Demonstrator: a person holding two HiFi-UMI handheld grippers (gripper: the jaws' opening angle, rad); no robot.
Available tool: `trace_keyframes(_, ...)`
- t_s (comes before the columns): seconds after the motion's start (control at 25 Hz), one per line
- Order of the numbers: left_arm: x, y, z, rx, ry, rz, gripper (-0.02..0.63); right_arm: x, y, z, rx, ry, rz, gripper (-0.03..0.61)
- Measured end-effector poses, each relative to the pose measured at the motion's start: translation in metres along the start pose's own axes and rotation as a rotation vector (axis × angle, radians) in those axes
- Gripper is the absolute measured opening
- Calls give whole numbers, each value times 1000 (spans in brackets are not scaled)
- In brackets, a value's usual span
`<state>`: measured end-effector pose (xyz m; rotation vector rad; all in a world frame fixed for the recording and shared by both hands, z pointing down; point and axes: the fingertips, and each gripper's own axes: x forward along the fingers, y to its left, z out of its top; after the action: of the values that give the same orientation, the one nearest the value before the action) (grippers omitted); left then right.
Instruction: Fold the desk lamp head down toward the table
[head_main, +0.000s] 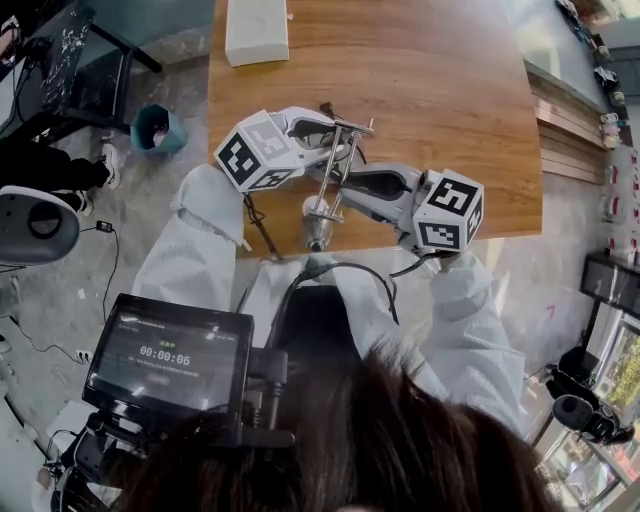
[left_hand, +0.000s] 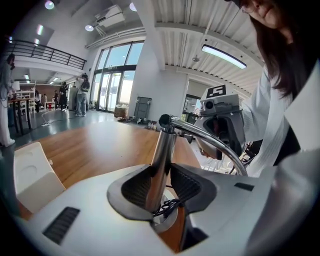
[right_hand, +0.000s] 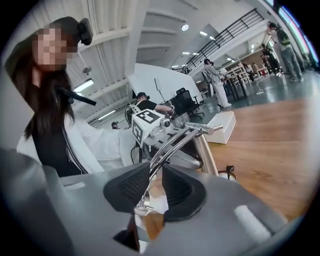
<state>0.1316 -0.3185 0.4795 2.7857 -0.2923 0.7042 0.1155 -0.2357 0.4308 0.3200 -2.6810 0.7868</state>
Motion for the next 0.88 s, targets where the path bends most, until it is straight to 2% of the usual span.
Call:
trace_keyframes(0.12,1,-2,0,40,25,-17,123,5,-9,-8,-100,28,-56,78)
trace_keyframes(0.2,1,-4,0,55,27,-26,121,6,-12,-12,-137,21,-63,77)
trace_keyframes(0.4,2,-6,-1,94,39,-14,118,6,-27,-19,-89,-31,-29,114)
trace_keyframes(0.72,4,-1,-2,64,13,-10,118,9,-34,-21,-88,-35,-11,118)
trace_keyframes(0.8,3,0,-2,61,0,2,120,11,-36,-22,-39,-27,-23,124)
trace_keyframes(0.88,-1,1,-5,18,-39,28,120,14,-37,-23,35,-15,-30,126)
